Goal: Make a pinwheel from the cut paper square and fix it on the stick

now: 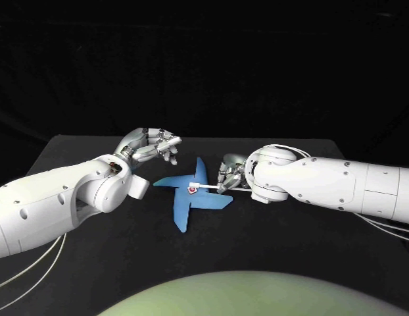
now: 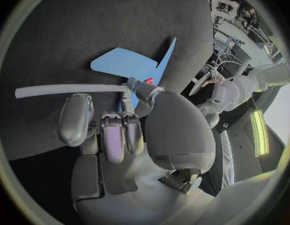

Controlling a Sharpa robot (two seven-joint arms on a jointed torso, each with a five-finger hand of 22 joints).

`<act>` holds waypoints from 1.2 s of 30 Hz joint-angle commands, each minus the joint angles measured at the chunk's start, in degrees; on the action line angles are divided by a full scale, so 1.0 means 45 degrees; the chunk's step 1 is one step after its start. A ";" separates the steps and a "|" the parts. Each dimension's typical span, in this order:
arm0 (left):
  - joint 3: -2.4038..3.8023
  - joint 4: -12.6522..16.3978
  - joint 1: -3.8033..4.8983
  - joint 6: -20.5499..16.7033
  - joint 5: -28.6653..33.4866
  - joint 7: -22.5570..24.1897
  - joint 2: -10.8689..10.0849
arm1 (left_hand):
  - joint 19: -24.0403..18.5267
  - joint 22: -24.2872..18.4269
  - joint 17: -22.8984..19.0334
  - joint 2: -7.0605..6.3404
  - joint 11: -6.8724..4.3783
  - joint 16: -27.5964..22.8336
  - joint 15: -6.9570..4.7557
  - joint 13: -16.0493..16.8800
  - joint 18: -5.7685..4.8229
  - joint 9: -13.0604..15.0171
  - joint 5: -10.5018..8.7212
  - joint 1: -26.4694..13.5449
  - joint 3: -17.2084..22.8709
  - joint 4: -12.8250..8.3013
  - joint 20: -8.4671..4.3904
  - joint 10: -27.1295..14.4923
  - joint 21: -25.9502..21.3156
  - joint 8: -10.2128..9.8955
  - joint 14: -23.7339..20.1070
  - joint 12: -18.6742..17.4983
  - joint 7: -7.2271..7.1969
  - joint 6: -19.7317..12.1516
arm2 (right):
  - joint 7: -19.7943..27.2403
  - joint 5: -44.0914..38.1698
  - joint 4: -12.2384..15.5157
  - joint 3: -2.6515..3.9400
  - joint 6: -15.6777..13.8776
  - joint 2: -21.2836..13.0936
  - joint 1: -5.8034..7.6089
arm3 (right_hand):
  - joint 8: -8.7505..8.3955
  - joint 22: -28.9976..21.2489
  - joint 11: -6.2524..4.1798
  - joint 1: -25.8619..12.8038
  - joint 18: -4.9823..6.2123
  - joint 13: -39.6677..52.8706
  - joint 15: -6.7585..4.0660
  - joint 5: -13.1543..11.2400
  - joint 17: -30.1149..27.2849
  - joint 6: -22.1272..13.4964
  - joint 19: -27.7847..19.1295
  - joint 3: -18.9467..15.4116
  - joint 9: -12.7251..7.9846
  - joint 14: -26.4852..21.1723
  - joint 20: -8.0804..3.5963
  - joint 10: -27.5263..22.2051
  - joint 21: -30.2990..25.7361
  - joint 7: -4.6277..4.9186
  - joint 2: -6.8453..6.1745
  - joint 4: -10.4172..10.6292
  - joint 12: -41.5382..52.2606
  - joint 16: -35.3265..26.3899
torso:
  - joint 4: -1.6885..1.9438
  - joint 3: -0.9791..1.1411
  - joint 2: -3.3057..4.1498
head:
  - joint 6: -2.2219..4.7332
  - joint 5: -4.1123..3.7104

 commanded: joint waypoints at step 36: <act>-0.0079 -0.0167 -0.0376 -0.0189 -0.1753 0.0930 0.0948 | 0.0521 0.0980 0.4002 0.1146 -0.0529 0.3256 -0.0552 0.1509 0.0018 0.2215 -0.0009 0.0536 -0.0746 0.0108 -0.0461 0.0297 0.1261 0.2142 0.2755 0.1959 -0.0577 -0.0021 | -0.0648 -0.2452 -0.0365 -0.0042 -0.0443 0.0460 -0.0477 | 0.0089 0.1975 -0.0064 -0.0044 -0.0053 0.3347 -0.0063 0.0038 0.3355 0.0222 0.0064 0.0158 0.0049 0.1350 -0.0124 0.1325 -0.0027 -0.0185 0.0100 -0.0077 0.0044 0.0051 | 0.0001 -0.0008 -0.0004 | 0.0001 0.0011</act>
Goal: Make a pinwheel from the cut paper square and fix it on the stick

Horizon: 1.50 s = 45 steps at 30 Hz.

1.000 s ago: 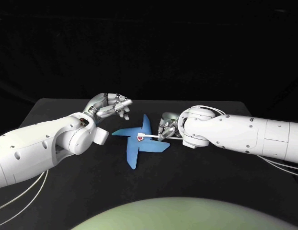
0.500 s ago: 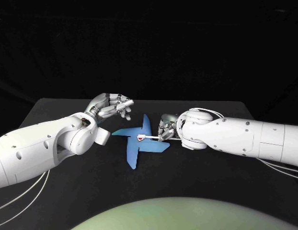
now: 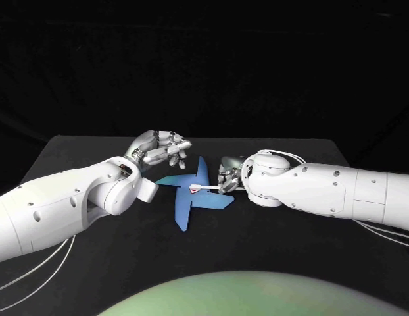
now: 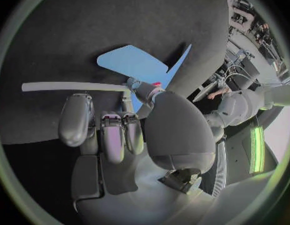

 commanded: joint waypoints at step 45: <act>-0.0407 -0.3461 -0.1366 0.1626 -0.4192 0.1921 0.2950 | 0.4367 0.8427 0.8544 0.0895 -0.1845 0.5092 -0.1655 1.4673 -0.1942 1.1252 0.3735 -0.2943 0.4726 -0.0039 -0.1670 0.6001 1.3673 0.9554 0.4674 0.9972 -0.1886 0.6915 | -0.0170 -0.0375 0.0038 -0.0008 0.0110 0.0051 -0.0091 | 0.0064 0.1967 -0.0061 -0.0096 -0.0056 0.3351 -0.0059 0.0027 0.3355 0.0234 0.0066 0.0160 0.0059 0.1349 -0.0123 0.1325 -0.0024 -0.0156 0.0106 -0.0082 0.0044 0.0051 | -0.0003 0.0006 -0.0002 | 0.0001 -0.0103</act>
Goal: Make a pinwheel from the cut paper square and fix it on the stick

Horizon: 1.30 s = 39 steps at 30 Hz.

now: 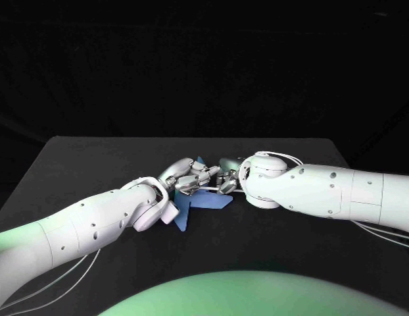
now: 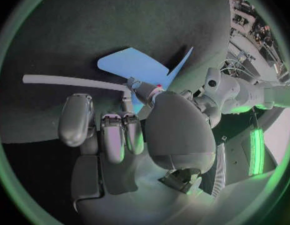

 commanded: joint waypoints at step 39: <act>-0.0280 -0.1369 -0.0049 0.0489 -0.0045 -0.0367 0.0593 | 0.0496 0.2741 0.3348 -0.0095 -0.0615 0.0045 0.0049 0.6778 -0.0076 0.3201 -0.0417 -0.0249 0.1209 -0.0464 0.0053 0.1970 -0.0386 0.4160 0.1326 0.4266 -0.1169 0.4047 | -0.0091 -0.0167 0.0079 -0.0003 0.0106 0.0014 -0.0007 | 0.0086 0.1978 -0.0060 -0.0002 -0.0059 0.3354 -0.0058 0.0062 0.3355 0.0252 0.0070 0.0157 0.0061 0.1350 -0.0123 0.1325 -0.0008 -0.0130 0.0147 -0.0073 0.0044 0.0051 | 0.0001 -0.0002 -0.0006 | 0.0001 -0.0037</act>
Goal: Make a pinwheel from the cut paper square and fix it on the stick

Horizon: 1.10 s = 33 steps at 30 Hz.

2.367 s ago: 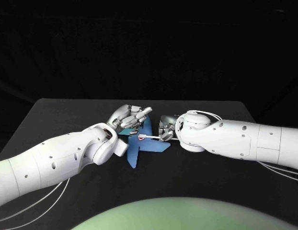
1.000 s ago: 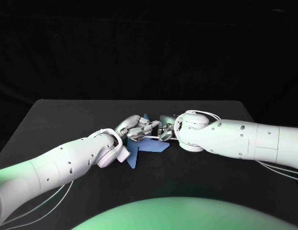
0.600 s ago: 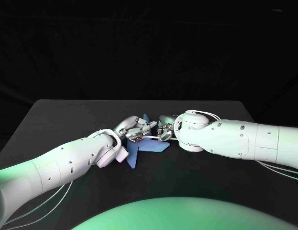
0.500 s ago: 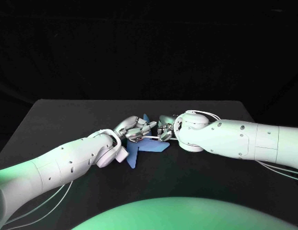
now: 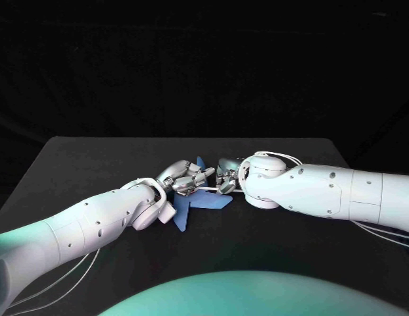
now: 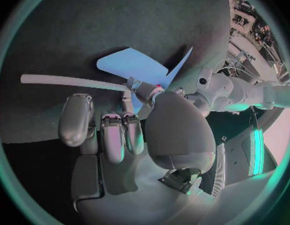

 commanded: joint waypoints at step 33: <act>0.0192 0.0726 0.0017 -0.0692 0.0757 -0.0758 -0.0533 | -0.2936 0.0181 0.0173 -0.1451 0.0429 -0.1617 0.0891 -0.0874 0.1042 -0.0169 -0.0423 -0.1878 0.0645 -0.0318 0.0905 -0.2939 -0.6737 -0.5238 -0.0509 -0.1439 -0.0138 -0.2684 | 0.0194 -0.0110 0.0083 -0.0003 -0.0550 -0.0140 -0.0007 | 0.0105 0.1965 -0.0060 -0.0070 -0.0055 0.3355 -0.0058 0.0031 0.3345 0.0251 0.0067 0.0127 0.0045 0.1350 -0.0123 0.1325 -0.0033 -0.0124 0.0122 -0.0037 0.0044 0.0051 | 0.0035 -0.0012 0.0002 | 0.0001 -0.0096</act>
